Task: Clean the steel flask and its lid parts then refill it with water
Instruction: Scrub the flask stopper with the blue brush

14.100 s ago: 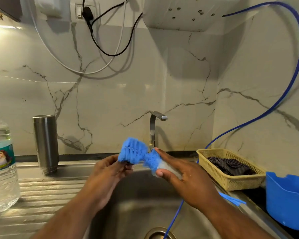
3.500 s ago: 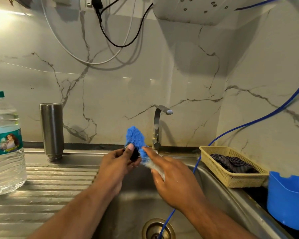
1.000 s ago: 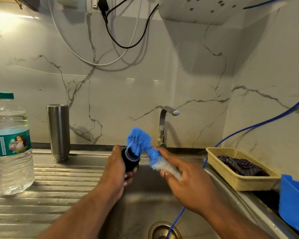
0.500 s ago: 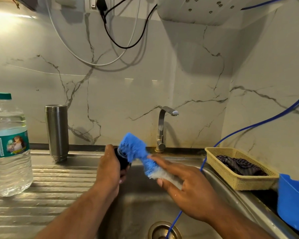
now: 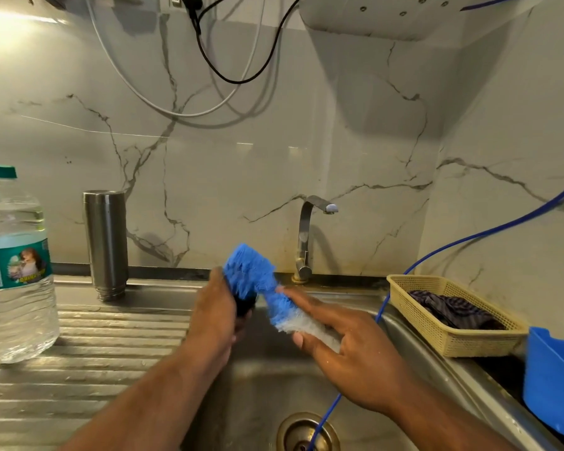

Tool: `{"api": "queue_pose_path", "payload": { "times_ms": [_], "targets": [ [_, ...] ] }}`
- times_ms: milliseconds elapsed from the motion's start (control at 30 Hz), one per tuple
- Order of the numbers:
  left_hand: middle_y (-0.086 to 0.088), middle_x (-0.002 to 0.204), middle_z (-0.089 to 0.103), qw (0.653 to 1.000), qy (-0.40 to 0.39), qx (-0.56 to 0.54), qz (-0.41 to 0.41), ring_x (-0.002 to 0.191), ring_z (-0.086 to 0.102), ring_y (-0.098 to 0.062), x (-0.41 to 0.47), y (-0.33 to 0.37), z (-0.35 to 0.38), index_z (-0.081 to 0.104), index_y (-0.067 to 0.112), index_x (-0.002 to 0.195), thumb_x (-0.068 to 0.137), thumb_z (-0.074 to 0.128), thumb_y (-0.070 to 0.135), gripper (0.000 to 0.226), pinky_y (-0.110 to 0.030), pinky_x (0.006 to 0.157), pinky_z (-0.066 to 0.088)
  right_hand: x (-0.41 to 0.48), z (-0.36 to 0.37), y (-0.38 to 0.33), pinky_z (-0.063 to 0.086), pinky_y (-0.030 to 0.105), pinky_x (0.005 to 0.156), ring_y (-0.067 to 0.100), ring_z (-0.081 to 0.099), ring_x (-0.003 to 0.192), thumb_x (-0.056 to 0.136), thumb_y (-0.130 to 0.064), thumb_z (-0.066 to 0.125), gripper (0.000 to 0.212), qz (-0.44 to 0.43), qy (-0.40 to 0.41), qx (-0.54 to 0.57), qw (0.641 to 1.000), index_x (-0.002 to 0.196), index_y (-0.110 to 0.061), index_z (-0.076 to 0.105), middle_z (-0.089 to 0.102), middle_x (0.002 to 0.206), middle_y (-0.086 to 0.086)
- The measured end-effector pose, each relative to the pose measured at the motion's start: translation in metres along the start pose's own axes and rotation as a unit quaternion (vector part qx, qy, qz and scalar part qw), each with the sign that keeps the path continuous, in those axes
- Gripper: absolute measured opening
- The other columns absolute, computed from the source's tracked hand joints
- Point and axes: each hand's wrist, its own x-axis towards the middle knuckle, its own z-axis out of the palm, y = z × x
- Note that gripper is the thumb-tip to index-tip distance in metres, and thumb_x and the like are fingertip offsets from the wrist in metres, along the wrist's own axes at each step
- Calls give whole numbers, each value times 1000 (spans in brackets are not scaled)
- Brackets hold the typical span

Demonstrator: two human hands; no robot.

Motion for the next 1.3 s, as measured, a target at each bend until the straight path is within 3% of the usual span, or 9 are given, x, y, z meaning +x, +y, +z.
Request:
{"api": "queue_pose_path", "payload": {
  "times_ms": [100, 300, 400, 633, 800, 967, 1100, 1200, 1300],
  "targets": [
    [-13, 85, 62, 994, 13, -92, -50, 78, 57, -27, 8, 7, -16, 55, 16, 91, 108, 26, 47, 46, -30, 56, 35, -5, -3, 0, 46, 21, 102, -13, 49, 123, 99, -44, 58, 63, -16, -33, -33, 999, 141, -75, 23, 55, 136, -36],
    [-9, 68, 55, 1000, -16, -22, 1, 49, 40, -11, 10, -5, -9, 53, 16, 98, 110, 28, 41, 38, -22, 42, 25, -2, 2, -5, 48, 20, 92, -2, 55, 111, 99, -46, 57, 68, -20, 18, -65, 997, 139, -80, 13, 61, 128, -29],
    [-7, 61, 57, 999, -26, 11, 19, 37, 39, -6, 12, -7, -8, 54, 15, 102, 109, 34, 37, 31, -19, 37, 25, -2, 1, -6, 49, 24, 97, -2, 54, 117, 99, -44, 57, 67, -15, 41, -41, 998, 139, -80, 15, 59, 134, -30],
    [-14, 60, 46, 997, -15, -77, -10, 38, 30, -11, 16, 11, -28, 48, 10, 84, 105, 22, 36, 42, -20, 35, 22, -4, 1, -5, 47, 21, 102, -4, 52, 121, 100, -46, 56, 67, 1, 38, -39, 998, 142, -76, 13, 56, 138, -29],
    [-11, 61, 57, 996, -37, 57, 50, 42, 42, -12, -2, -1, 1, 56, 11, 85, 109, 24, 40, 49, -22, 39, 28, 5, 5, -6, 51, 34, 104, -2, 56, 123, 97, -42, 60, 68, 29, 62, 11, 998, 140, -76, 20, 58, 136, -30],
    [-12, 57, 48, 999, -25, -46, 1, 41, 32, -14, 11, 12, -21, 51, 7, 90, 105, 25, 36, 42, -20, 38, 22, -6, 1, 1, 49, 31, 107, -8, 52, 125, 96, -43, 64, 67, 48, 38, 53, 997, 136, -79, 25, 52, 140, -36],
    [-14, 66, 58, 985, -43, 132, 102, 51, 48, -19, 2, 4, -6, 55, 8, 85, 99, 29, 46, 48, -28, 45, 33, 4, 7, -6, 50, 31, 105, -7, 56, 122, 94, -40, 65, 66, 44, 61, 59, 995, 136, -78, 30, 56, 133, -39],
    [-13, 61, 55, 991, -40, 88, 88, 44, 43, -16, 4, 6, -4, 54, 8, 83, 104, 28, 43, 49, -25, 40, 30, 0, 4, -2, 47, 27, 109, -17, 50, 124, 94, -36, 67, 65, 54, 60, 87, 993, 131, -78, 35, 51, 132, -47],
    [-15, 61, 52, 997, -20, 39, 70, 41, 39, -15, 9, 8, -16, 52, 8, 85, 109, 25, 34, 45, -22, 38, 26, -4, 1, -4, 47, 29, 109, -13, 50, 126, 95, -41, 65, 66, 50, 35, 74, 995, 131, -82, 29, 49, 137, -43]
  ]
}}
